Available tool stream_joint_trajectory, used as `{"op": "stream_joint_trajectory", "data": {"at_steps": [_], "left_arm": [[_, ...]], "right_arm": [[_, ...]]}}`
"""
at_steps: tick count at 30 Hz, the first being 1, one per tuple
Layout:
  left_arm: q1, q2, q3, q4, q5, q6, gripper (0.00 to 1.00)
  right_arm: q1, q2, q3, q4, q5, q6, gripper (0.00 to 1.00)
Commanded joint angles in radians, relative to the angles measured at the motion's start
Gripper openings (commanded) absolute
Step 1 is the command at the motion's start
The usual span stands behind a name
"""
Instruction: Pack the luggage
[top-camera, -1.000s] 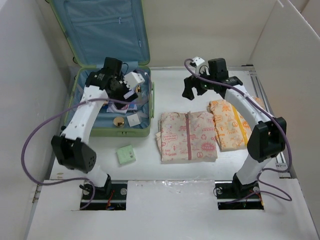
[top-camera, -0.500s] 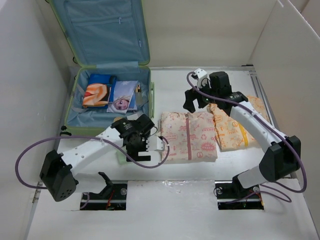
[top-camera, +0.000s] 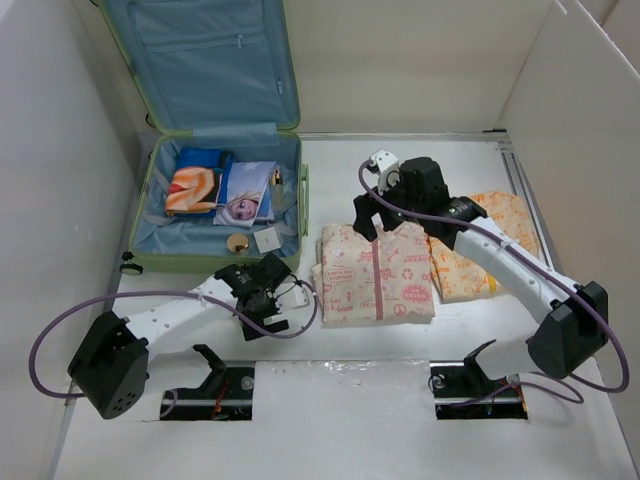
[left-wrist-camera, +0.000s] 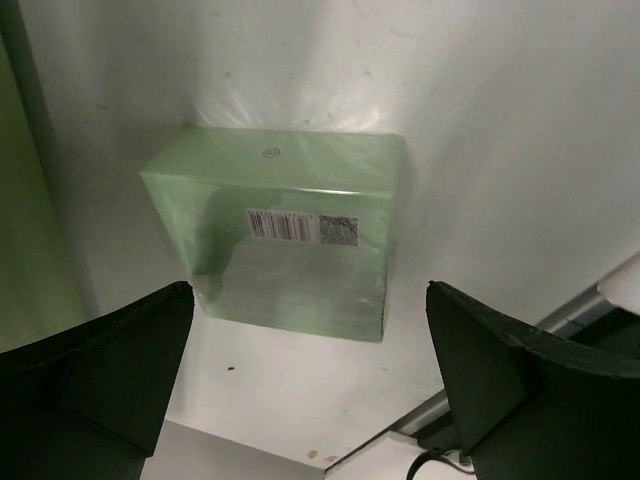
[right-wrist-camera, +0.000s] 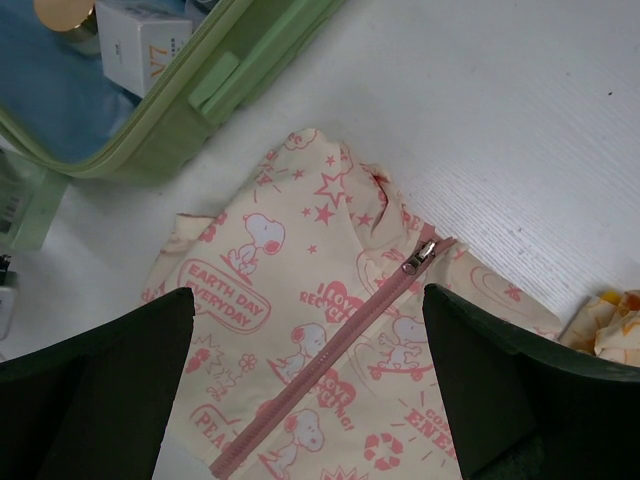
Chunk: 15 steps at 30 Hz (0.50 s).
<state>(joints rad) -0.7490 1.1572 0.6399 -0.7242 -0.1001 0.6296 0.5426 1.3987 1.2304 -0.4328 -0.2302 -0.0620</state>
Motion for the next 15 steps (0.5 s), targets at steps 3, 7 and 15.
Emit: {"op": "stream_joint_trajectory", "data": {"at_steps": [3,7,15], "left_arm": [[0.002,0.002,-0.038,0.113,-0.020,-0.062,1.00],[0.037,0.045,-0.086,0.198,-0.049,-0.035,1.00],[0.069,0.040,-0.088,0.174,0.046,0.030,0.82]], "right_arm": [[0.026,-0.026,0.034,0.017,0.049,0.008,1.00],[0.048,-0.026,0.043,0.017,0.058,0.008,1.00],[0.057,-0.037,0.052,-0.014,0.088,-0.010,1.00]]}}
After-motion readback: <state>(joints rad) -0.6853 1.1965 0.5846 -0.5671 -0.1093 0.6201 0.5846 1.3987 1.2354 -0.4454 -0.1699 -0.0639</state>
